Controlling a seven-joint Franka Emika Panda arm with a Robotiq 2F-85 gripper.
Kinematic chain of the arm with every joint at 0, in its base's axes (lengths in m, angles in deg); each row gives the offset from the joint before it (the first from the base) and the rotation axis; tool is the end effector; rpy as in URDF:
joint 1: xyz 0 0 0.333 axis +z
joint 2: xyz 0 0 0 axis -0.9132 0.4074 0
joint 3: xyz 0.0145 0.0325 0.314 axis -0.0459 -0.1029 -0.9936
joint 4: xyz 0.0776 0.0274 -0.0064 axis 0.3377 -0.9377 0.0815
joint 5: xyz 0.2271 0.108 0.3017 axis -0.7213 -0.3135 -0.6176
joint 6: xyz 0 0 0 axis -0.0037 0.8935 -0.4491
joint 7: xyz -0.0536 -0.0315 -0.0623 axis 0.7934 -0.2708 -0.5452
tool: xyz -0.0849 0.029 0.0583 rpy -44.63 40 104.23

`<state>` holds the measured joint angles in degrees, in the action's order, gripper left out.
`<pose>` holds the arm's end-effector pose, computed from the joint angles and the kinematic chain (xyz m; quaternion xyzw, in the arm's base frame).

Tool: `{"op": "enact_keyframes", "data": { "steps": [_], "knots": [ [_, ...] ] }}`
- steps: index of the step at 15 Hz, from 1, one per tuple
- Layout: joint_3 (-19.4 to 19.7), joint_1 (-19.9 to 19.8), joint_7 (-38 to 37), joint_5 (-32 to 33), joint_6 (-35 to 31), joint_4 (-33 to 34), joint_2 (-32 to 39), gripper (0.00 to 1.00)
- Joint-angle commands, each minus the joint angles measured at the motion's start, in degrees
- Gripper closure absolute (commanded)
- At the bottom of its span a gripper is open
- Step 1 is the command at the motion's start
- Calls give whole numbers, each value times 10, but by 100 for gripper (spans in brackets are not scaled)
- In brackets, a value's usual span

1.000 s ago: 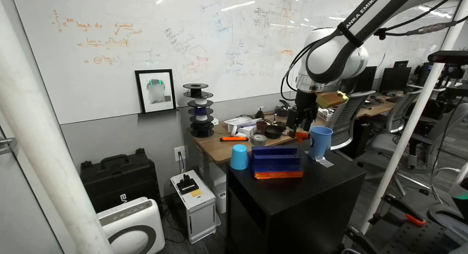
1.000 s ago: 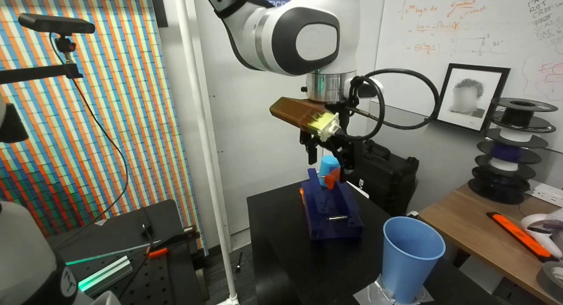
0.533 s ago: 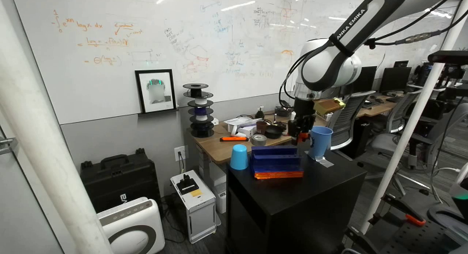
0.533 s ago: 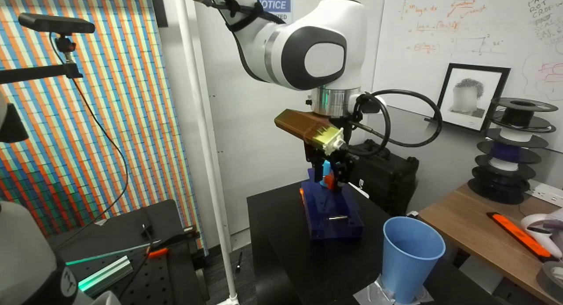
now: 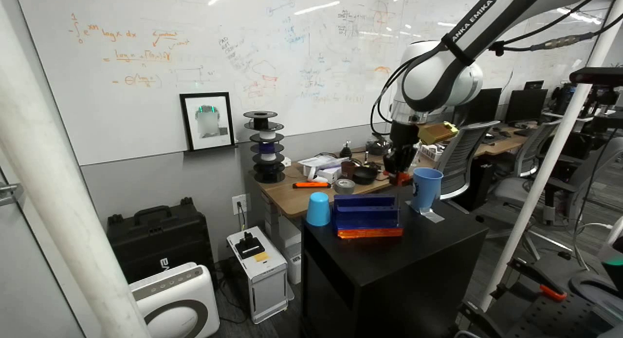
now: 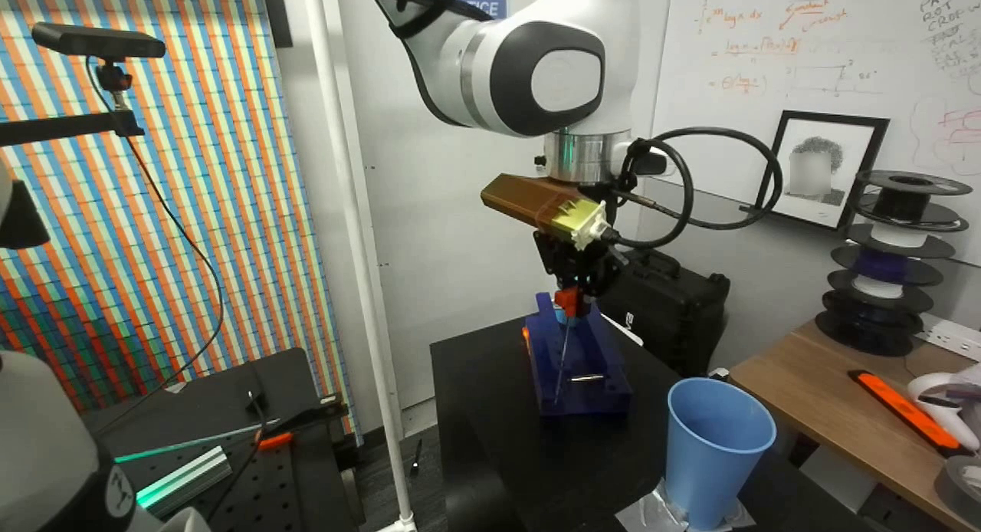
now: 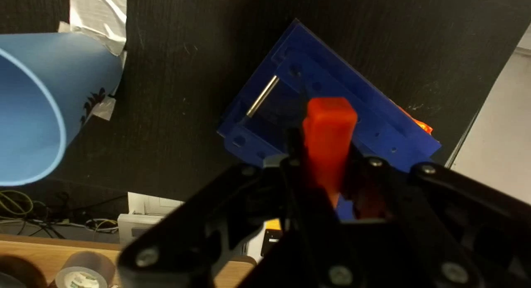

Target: Put the orange object inside the blue cup

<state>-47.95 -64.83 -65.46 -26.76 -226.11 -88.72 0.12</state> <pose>0.5088 0.0249 0.2793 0.9949 0.0984 0.0192 0.0100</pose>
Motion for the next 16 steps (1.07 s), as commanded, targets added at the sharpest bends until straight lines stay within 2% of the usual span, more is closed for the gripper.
{"op": "enact_keyframes", "data": {
  "steps": [1, 5, 9, 12, 16],
  "knots": [
    [-6, 6, 6, 7, 27, -32, -86, 88],
    [0, -1, -27, 57, 49, -62, -198, 87],
    [15, -46, -66, 124, 51, -54, -266, 87],
    [29, -85, -82, 160, 36, -41, -270, 87],
    [41, -96, -84, 151, -25, -35, -214, 88]
  ]
}}
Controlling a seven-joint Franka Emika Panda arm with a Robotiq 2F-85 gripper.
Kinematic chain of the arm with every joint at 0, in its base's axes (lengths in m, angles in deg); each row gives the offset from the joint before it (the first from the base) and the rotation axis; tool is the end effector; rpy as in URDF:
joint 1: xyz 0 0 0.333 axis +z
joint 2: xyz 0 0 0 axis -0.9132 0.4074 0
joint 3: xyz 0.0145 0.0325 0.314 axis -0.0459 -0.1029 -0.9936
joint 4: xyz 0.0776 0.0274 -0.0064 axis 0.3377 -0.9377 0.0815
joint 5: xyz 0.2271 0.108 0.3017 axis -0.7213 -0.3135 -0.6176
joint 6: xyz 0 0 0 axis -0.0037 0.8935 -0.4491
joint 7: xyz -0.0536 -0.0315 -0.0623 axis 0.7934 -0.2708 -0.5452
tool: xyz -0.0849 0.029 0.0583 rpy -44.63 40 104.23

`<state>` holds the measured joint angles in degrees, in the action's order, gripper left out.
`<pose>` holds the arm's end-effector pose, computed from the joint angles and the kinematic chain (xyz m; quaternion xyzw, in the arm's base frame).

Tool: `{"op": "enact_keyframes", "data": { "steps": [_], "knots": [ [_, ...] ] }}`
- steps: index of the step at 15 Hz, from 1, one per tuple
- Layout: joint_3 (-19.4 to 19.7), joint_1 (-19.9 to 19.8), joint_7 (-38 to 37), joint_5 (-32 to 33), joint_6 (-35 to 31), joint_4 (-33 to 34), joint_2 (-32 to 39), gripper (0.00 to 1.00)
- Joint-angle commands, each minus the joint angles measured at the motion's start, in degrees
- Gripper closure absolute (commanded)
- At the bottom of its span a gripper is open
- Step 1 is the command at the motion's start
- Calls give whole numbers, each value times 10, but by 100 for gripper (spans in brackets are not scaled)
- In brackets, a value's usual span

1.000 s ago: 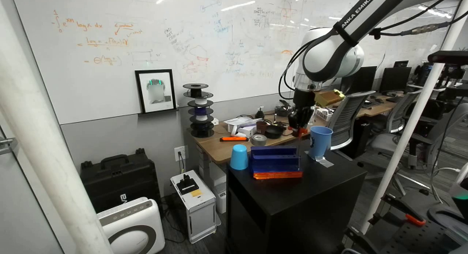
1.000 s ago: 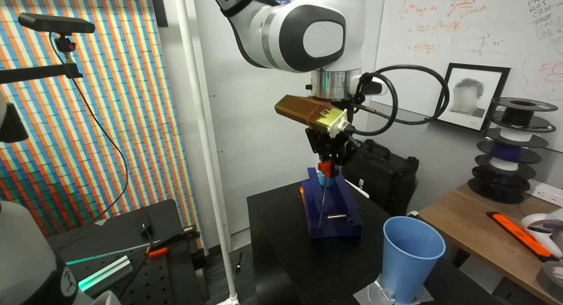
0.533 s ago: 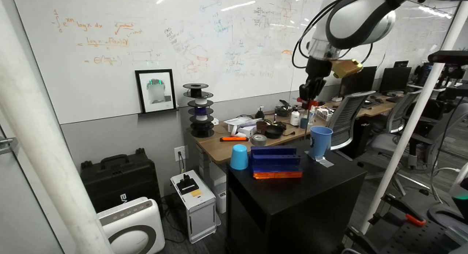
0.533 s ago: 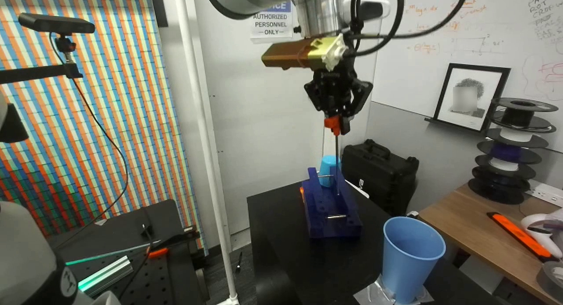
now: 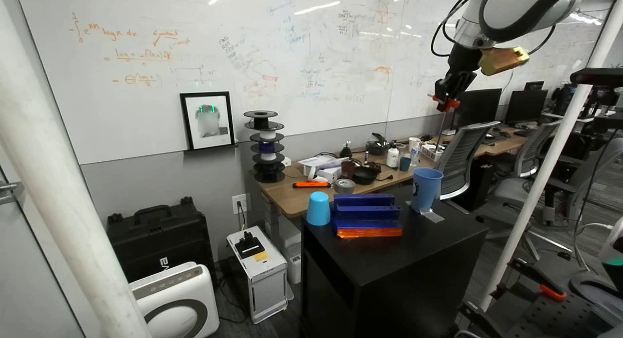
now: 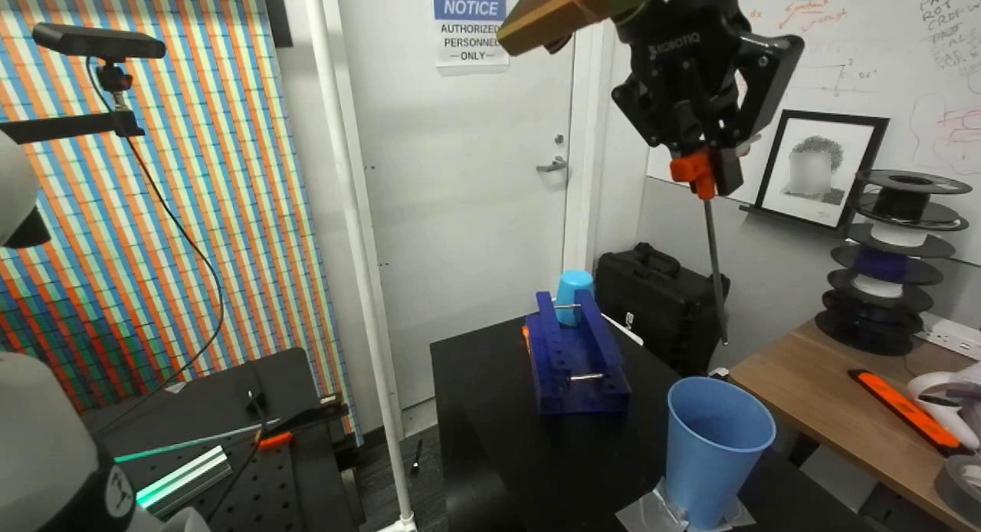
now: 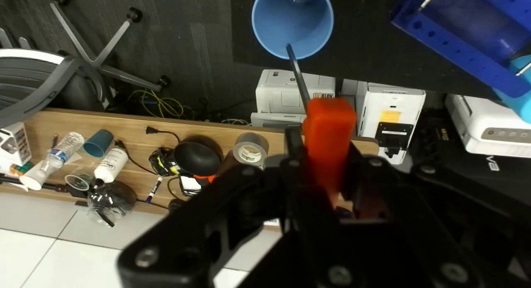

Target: Put the orange object inside the blue cup

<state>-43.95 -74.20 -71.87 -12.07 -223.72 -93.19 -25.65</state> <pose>0.4580 -0.0853 0.4616 0.9779 0.0107 0.1714 0.1192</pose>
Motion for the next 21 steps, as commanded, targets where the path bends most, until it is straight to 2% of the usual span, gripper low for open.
{"op": "enact_keyframes", "data": {
  "steps": [1, 5, 10, 11, 12, 16, 19, 20, 21],
  "knots": [
    [1, -2, -22, 3, -65, 11, 58, 88],
    [0, 8, -23, -3, -98, 21, 132, 88],
    [11, 12, -25, -8, -88, 36, 209, 87],
    [13, 14, -21, -13, -84, 37, 219, 83],
    [14, 15, -17, -19, -80, 39, 225, 59],
    [12, 21, -21, -30, -63, 32, 204, 33],
    [6, 31, -29, -28, -32, 13, 163, 8],
    [14, 25, -20, -21, -59, 28, 204, 1],
    [13, 27, -20, -21, -53, 27, 198, 18]
  ]
}}
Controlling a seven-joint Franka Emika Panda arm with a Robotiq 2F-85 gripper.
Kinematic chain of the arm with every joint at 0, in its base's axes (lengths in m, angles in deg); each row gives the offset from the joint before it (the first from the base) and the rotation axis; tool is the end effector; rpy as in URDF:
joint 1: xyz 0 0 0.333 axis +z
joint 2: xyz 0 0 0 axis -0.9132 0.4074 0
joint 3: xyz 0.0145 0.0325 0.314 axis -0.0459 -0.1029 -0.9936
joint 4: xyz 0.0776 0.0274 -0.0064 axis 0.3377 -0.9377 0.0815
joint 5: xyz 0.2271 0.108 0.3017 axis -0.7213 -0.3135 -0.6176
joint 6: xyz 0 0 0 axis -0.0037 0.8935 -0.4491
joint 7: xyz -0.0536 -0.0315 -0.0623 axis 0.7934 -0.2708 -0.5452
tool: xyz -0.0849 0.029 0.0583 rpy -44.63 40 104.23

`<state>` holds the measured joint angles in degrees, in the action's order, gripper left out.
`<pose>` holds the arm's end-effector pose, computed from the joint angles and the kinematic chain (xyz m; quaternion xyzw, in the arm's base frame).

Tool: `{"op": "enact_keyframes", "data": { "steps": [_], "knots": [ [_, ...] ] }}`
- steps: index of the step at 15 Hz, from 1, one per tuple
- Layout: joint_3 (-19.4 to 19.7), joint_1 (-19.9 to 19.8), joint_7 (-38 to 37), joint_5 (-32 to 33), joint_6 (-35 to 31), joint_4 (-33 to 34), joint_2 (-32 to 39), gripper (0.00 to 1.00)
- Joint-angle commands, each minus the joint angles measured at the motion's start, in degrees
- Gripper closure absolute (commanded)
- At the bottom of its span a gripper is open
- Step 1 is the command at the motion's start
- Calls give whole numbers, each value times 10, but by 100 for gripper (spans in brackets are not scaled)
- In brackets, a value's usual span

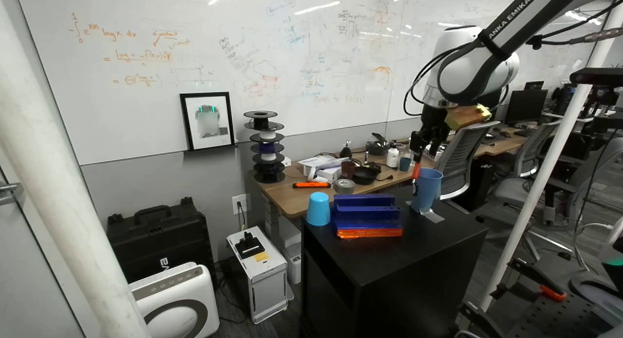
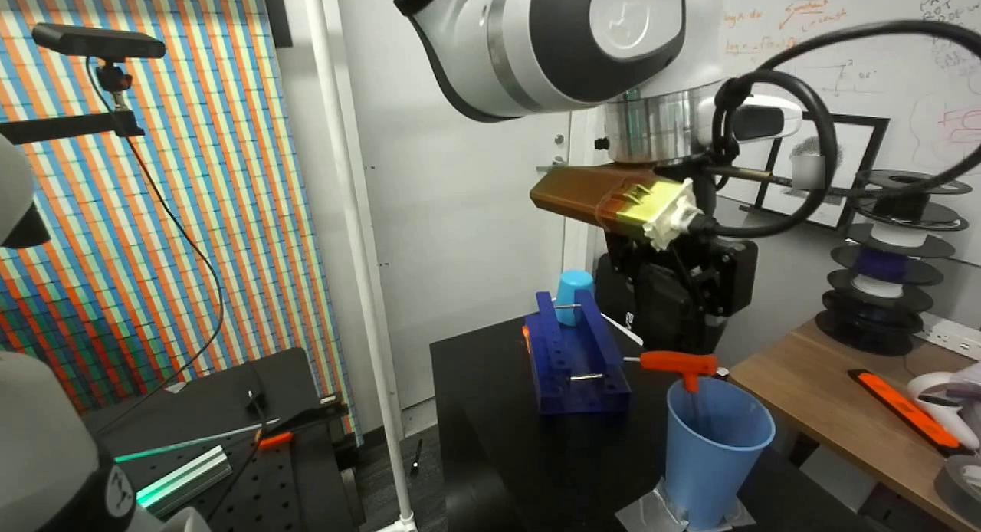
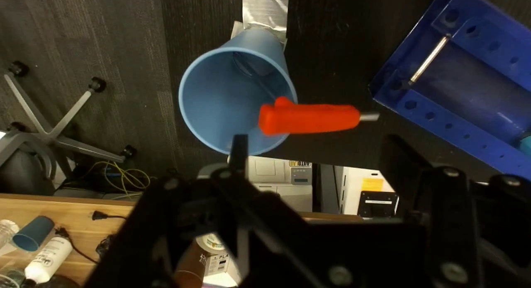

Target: Put the orange object inside the blue cup

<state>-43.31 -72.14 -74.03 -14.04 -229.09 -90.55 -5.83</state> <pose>0.5006 -0.0766 0.3239 0.9937 0.0088 0.0754 0.0830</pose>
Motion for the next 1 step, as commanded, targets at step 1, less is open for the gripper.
{"op": "enact_keyframes", "data": {
  "steps": [1],
  "knots": [
    [7, 6, 1, -1, 1, 0, 0, 11]
  ]
}}
